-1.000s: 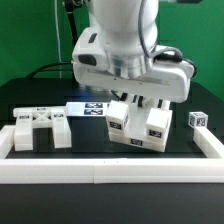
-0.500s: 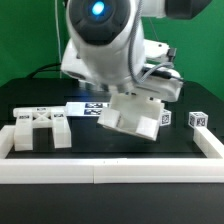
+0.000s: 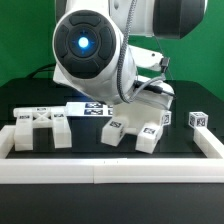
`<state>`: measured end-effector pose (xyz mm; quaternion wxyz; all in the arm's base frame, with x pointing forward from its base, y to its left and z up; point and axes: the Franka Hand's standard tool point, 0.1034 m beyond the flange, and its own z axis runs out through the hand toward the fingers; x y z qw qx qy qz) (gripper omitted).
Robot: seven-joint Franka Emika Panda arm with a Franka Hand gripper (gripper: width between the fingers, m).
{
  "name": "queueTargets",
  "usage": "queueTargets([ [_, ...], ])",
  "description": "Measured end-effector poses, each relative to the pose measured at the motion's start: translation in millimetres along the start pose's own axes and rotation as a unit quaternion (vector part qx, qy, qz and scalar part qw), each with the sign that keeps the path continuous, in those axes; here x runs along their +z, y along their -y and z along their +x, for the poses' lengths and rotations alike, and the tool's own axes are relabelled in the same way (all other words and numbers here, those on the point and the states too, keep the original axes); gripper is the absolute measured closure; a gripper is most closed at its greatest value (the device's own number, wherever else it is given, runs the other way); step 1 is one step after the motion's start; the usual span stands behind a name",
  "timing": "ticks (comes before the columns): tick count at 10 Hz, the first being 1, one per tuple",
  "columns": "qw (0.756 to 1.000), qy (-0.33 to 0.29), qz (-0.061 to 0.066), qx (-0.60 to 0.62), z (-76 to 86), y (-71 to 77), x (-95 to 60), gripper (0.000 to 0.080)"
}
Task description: Assemble chair
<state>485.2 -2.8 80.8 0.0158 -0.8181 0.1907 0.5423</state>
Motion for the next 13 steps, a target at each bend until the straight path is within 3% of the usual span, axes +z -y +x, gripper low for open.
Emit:
queueTargets([
  [3,1.000,-0.020,0.003,-0.003,9.7,-0.5,-3.8,0.0153],
  [9,0.997,-0.072,0.020,0.001,41.2,-5.3,-11.9,0.0151],
  [13,0.997,-0.068,0.029,0.004,42.4,-16.4,-16.1,0.0151],
])
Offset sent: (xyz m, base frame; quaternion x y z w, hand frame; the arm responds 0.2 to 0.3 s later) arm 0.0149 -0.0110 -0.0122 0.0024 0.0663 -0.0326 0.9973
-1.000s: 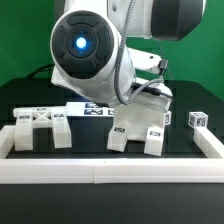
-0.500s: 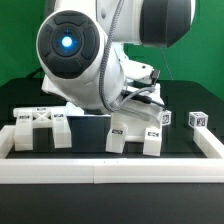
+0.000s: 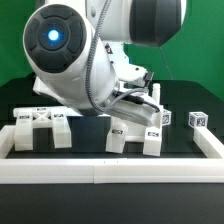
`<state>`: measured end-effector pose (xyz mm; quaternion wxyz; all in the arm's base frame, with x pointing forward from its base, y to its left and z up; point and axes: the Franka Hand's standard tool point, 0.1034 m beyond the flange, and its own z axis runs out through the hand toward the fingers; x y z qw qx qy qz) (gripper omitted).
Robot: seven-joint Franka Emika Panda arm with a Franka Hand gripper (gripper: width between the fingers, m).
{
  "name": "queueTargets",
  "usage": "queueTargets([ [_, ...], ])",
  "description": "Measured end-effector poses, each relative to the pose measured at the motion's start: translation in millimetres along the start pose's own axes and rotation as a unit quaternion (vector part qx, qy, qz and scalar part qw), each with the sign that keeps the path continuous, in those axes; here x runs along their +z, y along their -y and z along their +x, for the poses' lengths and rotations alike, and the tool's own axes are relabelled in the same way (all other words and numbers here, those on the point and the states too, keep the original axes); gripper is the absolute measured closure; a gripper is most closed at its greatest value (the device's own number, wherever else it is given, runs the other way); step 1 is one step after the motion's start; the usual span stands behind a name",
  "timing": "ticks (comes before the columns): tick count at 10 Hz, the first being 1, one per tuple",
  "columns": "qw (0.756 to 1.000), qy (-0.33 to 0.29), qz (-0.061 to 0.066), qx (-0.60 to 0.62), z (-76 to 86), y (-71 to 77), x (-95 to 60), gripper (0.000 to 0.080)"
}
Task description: Assemble chair
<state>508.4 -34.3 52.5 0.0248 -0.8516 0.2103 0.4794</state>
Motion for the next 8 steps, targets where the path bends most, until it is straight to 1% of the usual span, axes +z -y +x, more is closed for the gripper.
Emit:
queueTargets([
  [2,1.000,-0.014,0.003,0.000,3.7,1.2,-2.5,0.0151],
  [3,0.999,-0.032,0.006,-0.001,7.9,3.4,-6.1,0.0151],
  [4,0.997,-0.071,0.011,-0.003,13.8,7.7,-12.3,0.0151],
  [5,0.993,-0.121,0.014,-0.007,16.1,11.4,-17.8,0.0151],
  [6,0.988,-0.154,0.018,-0.010,14.8,13.0,-20.3,0.0151],
  [7,0.984,-0.180,0.017,-0.012,16.4,13.0,-25.0,0.0151],
  [8,0.974,-0.223,0.018,-0.018,20.1,16.8,-34.7,0.0151],
])
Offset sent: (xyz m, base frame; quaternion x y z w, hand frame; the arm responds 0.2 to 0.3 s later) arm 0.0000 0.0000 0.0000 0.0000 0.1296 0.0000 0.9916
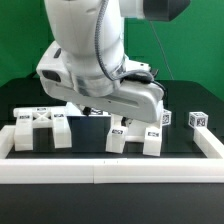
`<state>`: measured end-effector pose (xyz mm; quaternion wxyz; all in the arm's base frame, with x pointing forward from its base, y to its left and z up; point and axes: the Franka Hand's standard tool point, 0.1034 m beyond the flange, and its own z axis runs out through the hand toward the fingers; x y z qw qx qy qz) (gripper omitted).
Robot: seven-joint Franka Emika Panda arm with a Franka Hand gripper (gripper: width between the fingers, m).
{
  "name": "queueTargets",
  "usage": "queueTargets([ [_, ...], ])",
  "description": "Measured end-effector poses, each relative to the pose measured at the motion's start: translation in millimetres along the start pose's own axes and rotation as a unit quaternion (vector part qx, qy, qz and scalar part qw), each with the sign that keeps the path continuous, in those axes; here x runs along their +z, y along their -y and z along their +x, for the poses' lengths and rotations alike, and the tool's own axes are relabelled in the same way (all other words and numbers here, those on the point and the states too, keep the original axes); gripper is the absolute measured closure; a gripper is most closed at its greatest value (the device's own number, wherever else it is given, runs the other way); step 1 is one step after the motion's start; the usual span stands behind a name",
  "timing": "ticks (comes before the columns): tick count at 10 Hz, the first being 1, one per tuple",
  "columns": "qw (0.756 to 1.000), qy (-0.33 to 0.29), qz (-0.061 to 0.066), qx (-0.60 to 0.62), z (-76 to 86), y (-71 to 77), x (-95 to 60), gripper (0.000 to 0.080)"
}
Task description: Assemble chair
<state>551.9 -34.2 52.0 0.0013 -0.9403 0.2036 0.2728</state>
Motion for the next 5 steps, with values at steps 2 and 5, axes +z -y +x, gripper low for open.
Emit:
queueTargets([
  [2,0.998,-0.057,0.011,-0.010,4.6,1.3,-14.7,0.0151],
  [5,0.987,-0.142,0.028,-0.065,10.2,-10.9,-28.0,0.0151],
])
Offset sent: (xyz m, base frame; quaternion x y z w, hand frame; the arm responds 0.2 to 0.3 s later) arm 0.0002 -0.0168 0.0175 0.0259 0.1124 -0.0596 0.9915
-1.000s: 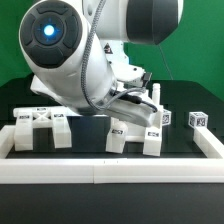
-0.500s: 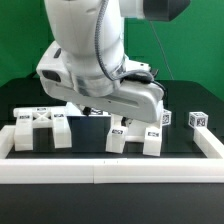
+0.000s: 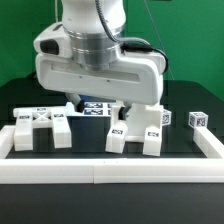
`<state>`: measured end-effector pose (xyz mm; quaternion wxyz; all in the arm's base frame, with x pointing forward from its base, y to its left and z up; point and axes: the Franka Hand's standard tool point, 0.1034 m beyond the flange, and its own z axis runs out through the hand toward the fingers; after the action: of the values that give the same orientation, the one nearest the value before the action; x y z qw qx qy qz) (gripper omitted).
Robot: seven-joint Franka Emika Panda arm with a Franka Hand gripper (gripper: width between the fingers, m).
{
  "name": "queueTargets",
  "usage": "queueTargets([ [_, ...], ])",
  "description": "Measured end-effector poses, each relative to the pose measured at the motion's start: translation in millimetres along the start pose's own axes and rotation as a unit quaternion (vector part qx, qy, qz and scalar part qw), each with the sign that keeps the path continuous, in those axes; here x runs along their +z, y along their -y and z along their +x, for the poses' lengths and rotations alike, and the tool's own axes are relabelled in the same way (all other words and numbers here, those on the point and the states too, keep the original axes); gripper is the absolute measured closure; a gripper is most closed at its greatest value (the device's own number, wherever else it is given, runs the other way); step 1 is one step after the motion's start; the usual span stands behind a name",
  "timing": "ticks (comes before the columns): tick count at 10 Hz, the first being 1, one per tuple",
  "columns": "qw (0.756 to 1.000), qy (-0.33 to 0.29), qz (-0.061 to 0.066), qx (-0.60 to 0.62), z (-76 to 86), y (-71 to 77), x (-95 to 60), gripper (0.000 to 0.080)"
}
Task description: Assemble chair
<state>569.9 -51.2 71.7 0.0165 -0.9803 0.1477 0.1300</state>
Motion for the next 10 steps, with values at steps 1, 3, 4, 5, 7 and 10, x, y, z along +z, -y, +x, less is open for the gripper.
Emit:
queueTargets([
  [1,1.000,0.001,0.001,-0.005,-4.3,-4.4,2.1,0.0151],
  [3,1.000,0.003,0.000,-0.003,-4.6,-3.4,3.5,0.0151],
  [4,1.000,0.003,0.000,-0.002,-4.8,-3.8,3.7,0.0151],
  [5,1.000,0.003,0.000,-0.002,-4.9,-3.9,3.9,0.0151],
  [7,0.997,-0.001,0.002,-0.074,-4.7,-15.4,1.2,0.0151],
  [10,0.988,-0.011,0.005,-0.151,-12.1,-37.5,1.9,0.0151],
])
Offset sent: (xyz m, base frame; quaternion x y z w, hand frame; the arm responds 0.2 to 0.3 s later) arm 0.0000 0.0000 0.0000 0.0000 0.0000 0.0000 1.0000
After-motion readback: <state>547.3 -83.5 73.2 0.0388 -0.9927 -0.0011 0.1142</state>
